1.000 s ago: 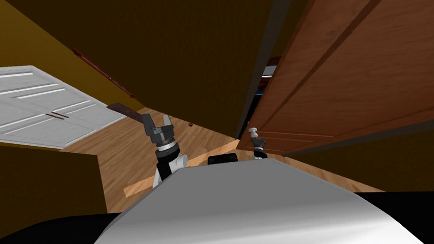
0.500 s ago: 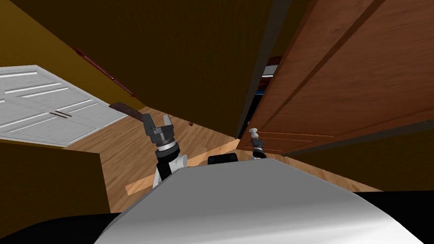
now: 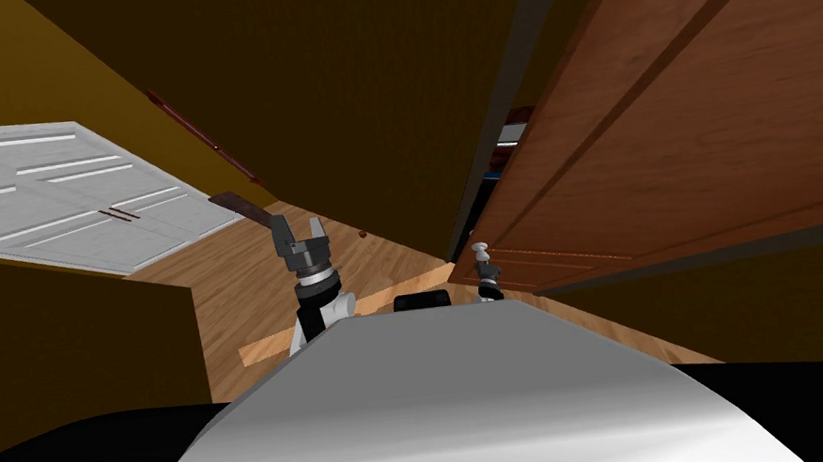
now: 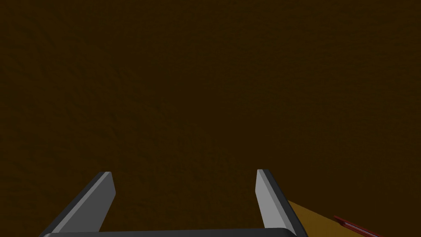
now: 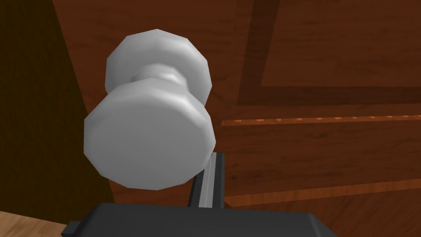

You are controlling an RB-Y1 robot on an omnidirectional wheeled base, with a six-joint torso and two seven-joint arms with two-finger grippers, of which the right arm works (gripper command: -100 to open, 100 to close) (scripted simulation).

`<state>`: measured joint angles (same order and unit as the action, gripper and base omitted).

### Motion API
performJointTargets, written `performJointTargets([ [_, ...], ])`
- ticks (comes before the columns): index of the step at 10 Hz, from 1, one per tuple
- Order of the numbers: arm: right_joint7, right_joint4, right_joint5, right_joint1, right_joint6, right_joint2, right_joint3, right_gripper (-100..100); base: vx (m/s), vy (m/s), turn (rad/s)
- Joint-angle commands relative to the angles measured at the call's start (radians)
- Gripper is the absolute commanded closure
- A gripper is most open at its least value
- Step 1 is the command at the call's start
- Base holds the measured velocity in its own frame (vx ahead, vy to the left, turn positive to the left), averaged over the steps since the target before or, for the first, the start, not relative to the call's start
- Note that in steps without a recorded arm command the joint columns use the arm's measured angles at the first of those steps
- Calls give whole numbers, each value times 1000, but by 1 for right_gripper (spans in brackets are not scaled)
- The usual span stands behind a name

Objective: Pull the door open

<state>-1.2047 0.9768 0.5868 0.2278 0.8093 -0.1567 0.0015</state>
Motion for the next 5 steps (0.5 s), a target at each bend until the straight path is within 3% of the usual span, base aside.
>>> performJointTargets([
  [1,-1,32,-6,-9,1,12,17,-100,-20,15,17],
  [3,-51,41,21,-5,-3,17,31,-100,-46,-8,23],
  [5,-51,41,21,-5,-3,17,31,-100,-30,-4,10],
])
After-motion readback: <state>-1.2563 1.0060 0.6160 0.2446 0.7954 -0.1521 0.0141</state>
